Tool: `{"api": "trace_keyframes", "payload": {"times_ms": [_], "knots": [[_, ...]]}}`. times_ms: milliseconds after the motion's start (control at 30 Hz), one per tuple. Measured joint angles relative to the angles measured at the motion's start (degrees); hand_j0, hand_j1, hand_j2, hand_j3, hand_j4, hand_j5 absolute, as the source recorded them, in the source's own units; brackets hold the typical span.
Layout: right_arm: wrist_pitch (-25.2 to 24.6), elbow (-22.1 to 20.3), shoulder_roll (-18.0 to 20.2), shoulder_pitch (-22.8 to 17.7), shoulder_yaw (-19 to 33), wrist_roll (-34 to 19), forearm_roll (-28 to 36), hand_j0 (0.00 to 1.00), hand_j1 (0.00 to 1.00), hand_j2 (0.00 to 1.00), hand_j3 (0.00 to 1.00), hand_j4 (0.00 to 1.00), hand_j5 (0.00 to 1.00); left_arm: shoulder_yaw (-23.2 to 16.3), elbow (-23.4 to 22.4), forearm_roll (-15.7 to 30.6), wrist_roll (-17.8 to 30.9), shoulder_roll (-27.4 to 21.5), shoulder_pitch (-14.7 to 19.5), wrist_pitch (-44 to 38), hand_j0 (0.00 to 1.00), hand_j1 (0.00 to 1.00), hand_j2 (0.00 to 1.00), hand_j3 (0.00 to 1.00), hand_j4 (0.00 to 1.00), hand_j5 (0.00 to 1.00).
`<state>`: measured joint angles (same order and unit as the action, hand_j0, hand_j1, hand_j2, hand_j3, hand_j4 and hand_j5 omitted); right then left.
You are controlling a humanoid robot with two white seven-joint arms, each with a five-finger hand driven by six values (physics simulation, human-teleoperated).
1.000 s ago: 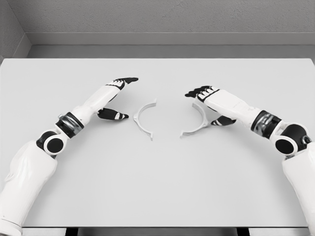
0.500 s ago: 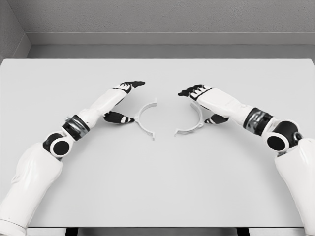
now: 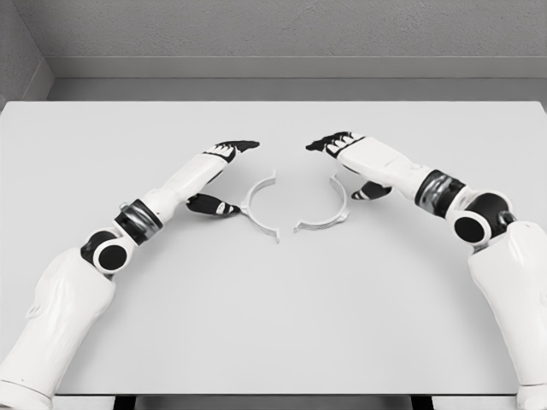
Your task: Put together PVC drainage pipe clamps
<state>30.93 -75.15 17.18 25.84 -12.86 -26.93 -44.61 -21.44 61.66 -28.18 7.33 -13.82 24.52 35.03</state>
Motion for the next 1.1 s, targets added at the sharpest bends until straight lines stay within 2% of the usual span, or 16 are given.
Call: {"api": "trace_keyframes", "payload": {"times_ms": [333,1100], "knots": [[-0.05,3.65,-1.54,1.41,-0.36,0.52,-1.52,1.0,1.0,1.0,1.0,1.0,1.0,0.53,-0.59,0.18,0.0,-0.55,0.53,0.0,1.0,1.0,1.0,1.0,1.0,1.0],[-1.25,3.76,-4.27,3.69,-3.0,0.54,-1.68,1.0,1.0,1.0,1.0,1.0,1.0,0.62,-1.82,0.45,0.0,-1.52,1.41,0.0,1.0,1.0,1.0,1.0,1.0,1.0]]}}
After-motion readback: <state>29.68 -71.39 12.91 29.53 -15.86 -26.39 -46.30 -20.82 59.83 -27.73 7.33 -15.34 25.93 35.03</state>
